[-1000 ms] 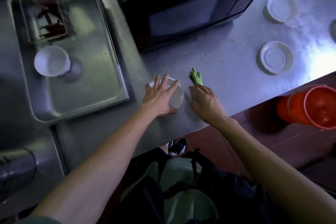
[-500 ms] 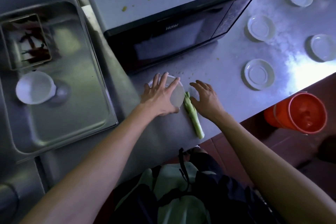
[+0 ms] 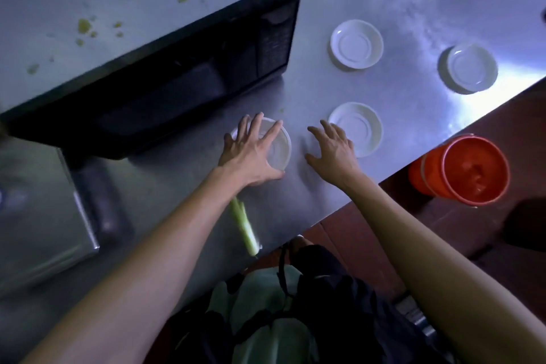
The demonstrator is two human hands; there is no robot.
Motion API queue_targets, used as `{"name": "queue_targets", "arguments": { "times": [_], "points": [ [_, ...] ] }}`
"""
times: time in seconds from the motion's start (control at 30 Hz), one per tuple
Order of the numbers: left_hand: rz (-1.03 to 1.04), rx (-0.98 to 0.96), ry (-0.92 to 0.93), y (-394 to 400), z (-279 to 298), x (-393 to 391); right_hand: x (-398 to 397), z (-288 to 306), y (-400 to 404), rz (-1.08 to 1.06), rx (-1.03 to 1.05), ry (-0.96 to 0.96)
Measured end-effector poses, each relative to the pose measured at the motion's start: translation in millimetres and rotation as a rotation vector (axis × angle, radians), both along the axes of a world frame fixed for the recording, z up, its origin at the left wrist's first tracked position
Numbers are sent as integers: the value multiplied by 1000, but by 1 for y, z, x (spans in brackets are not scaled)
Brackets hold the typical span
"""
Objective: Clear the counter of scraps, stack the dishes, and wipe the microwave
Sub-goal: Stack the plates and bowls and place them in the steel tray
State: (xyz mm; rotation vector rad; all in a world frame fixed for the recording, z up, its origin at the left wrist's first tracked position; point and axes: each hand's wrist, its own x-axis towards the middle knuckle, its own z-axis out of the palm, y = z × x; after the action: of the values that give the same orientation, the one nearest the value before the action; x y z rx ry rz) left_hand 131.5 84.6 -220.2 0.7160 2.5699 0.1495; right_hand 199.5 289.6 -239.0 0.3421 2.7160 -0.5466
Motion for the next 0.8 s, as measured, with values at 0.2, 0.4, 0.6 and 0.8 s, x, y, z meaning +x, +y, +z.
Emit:
{"name": "queue_targets", "arguments": {
  "times": [0.2,0.4,0.6,0.8],
  "points": [
    [-68,-60,-54,74,-12,-2,3,-12,69,-27,16,-31],
    [-87,-110,-88,114,-13,-5,-3,-23,104,11,72,-4],
    [-70,-139,-79,119,-16,-9,-18,-30,111,87,53,-114],
    [-54,-160,-61,119,-18,-9,-22,-35,113,135,88,-120]
  ]
}}
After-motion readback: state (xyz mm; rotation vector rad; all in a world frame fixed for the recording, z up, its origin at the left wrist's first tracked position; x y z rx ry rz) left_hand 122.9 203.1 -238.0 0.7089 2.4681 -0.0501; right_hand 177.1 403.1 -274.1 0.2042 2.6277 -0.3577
